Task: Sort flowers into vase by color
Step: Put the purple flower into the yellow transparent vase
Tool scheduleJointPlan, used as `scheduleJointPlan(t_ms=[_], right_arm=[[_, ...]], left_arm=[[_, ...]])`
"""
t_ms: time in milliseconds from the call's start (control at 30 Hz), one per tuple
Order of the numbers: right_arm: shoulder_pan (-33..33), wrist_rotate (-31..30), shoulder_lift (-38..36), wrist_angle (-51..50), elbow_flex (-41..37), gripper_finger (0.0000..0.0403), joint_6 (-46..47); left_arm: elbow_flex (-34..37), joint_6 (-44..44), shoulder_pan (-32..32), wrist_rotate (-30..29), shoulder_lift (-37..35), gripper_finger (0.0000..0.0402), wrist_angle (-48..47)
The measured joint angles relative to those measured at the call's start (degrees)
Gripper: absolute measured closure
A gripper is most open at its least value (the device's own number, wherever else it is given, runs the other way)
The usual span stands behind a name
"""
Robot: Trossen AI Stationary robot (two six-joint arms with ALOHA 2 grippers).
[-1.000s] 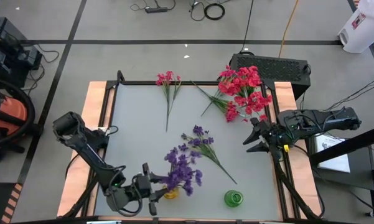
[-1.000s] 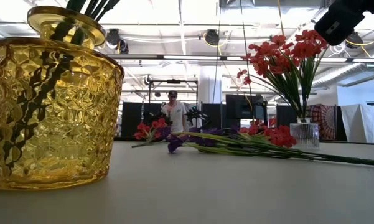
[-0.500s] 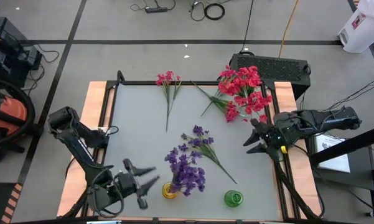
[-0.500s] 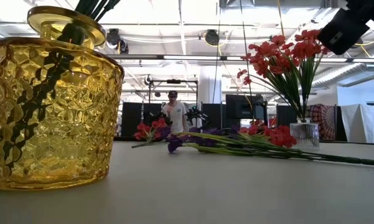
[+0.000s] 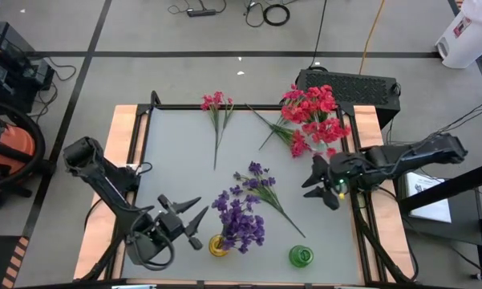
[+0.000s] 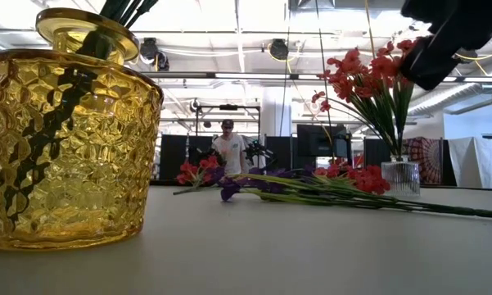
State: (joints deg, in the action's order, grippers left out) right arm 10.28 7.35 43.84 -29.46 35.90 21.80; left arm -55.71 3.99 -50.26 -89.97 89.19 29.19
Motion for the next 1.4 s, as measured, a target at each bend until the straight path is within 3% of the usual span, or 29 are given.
scheduleJointPlan(t_ms=[400, 967, 1400], right_arm=[[1.8, -0.1, 14.6, 11.5, 0.0, 0.0238, 1.4], [5.0, -13.4, 28.8, 14.9, 0.0, 0.0238, 8.0], [4.9, -16.4, 36.8, 21.9, 0.0, 0.0238, 10.6]], left_arm=[[0.0, 0.2, 3.4, 7.2, 0.0, 0.0235, -3.9], [0.1, 0.1, 3.8, 7.3, 0.0, 0.0235, -7.0], [0.1, 0.2, 3.8, 7.2, 0.0, 0.0235, -8.9]])
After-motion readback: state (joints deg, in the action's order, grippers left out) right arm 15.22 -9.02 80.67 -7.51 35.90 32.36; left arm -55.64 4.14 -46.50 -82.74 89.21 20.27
